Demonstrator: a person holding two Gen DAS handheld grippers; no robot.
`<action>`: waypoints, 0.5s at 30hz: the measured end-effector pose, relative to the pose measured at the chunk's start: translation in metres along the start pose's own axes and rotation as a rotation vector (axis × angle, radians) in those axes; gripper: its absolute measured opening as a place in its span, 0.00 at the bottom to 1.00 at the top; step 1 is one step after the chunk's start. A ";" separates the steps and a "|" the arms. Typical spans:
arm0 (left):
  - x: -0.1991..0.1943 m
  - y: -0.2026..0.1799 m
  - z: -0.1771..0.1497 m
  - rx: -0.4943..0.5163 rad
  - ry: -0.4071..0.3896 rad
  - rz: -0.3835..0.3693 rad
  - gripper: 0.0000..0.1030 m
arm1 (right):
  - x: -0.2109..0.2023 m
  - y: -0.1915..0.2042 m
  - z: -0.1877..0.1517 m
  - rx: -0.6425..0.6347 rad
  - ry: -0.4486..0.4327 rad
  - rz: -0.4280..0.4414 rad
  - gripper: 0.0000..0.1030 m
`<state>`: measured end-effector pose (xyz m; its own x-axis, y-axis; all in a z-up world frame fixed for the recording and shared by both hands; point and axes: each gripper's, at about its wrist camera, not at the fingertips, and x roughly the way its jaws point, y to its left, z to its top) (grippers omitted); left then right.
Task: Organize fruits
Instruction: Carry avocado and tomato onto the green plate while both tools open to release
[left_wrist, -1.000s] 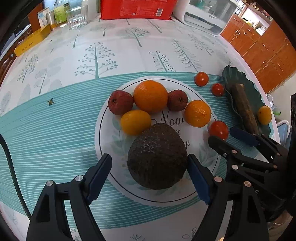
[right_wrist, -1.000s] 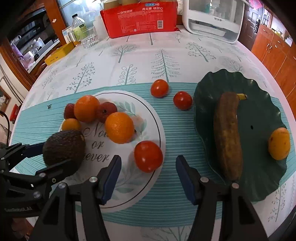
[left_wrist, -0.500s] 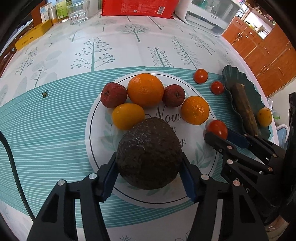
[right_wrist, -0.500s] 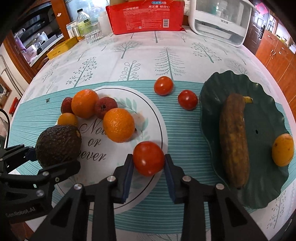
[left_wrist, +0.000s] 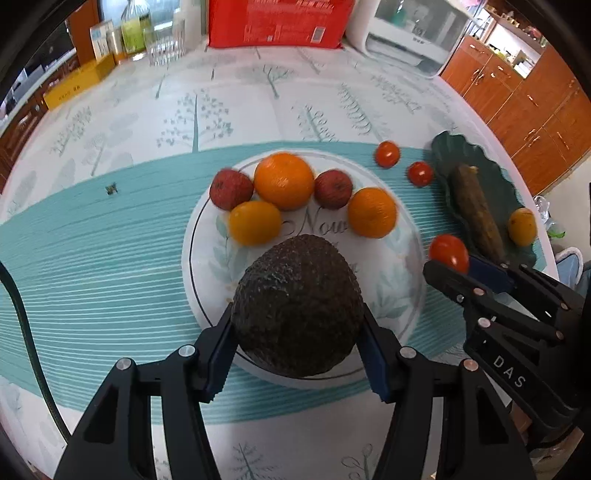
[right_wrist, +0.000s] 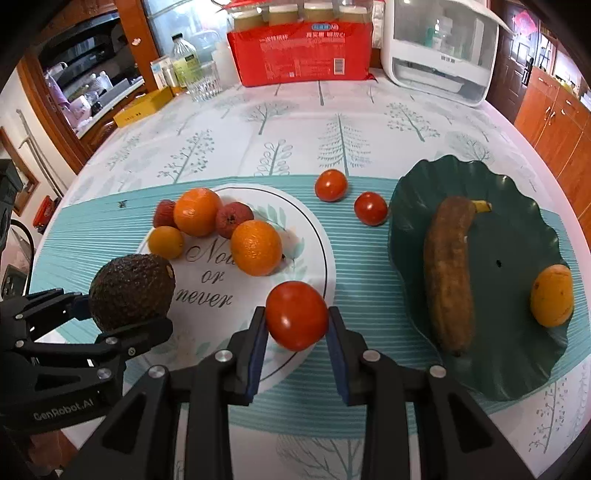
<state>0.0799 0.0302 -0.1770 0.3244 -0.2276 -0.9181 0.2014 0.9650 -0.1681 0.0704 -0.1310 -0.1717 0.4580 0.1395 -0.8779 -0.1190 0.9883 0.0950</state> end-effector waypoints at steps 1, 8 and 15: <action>-0.007 -0.003 0.000 0.006 -0.014 0.000 0.57 | -0.004 -0.002 -0.001 -0.001 -0.005 0.006 0.31; -0.054 -0.051 0.009 0.053 -0.130 -0.011 0.57 | -0.044 -0.024 -0.006 -0.006 -0.039 0.036 0.31; -0.088 -0.118 0.027 0.091 -0.216 -0.051 0.57 | -0.095 -0.078 0.002 0.003 -0.080 0.030 0.31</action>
<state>0.0527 -0.0674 -0.0663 0.4997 -0.3074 -0.8098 0.3015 0.9382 -0.1701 0.0374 -0.2209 -0.0945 0.5234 0.1736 -0.8342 -0.1314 0.9838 0.1223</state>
